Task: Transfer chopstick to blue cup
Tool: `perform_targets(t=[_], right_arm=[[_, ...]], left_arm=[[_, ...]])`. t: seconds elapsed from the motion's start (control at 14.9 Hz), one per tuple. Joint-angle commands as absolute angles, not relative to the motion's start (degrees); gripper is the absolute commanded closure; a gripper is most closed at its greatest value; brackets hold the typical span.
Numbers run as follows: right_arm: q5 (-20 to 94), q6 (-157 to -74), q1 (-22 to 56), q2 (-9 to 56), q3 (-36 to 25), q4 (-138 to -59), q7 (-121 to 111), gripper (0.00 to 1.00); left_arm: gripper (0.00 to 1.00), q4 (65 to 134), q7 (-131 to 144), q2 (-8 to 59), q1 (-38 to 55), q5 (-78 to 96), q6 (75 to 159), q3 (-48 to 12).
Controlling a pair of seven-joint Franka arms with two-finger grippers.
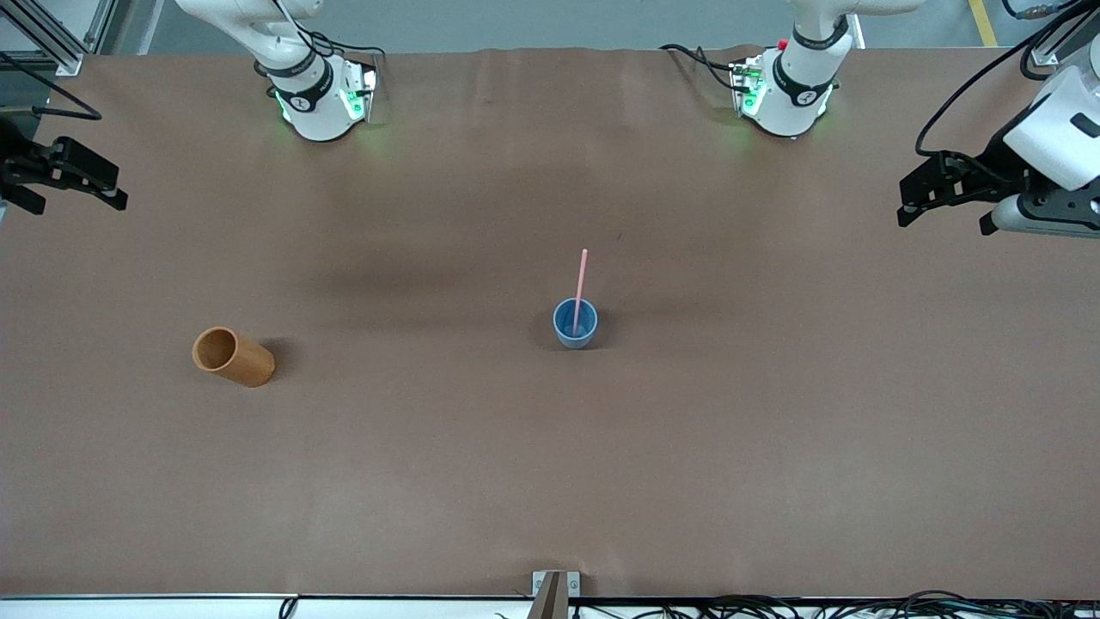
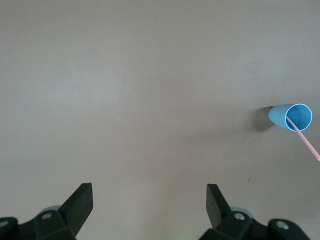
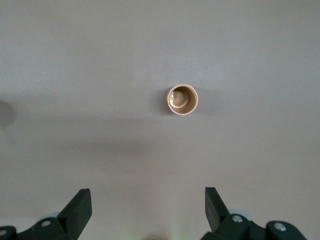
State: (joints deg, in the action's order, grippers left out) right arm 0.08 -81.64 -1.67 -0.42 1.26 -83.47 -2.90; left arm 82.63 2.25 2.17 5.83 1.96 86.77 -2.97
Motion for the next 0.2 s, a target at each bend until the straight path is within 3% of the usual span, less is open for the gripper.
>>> perform_targets(t=[0.0,0.13], right_arm=[[-0.4,-83.1,-2.7,-1.1,2.2,-84.2,-3.6,0.0],[-0.4,-84.7,-3.6,-1.1,2.2,-84.2,-3.6,0.0]], left_arm=[[0.0,81.8,2.6,2.4,5.6,2.5,86.5,-3.1],[0.0,81.8,2.6,2.3,5.6,2.4,86.5,-3.1]])
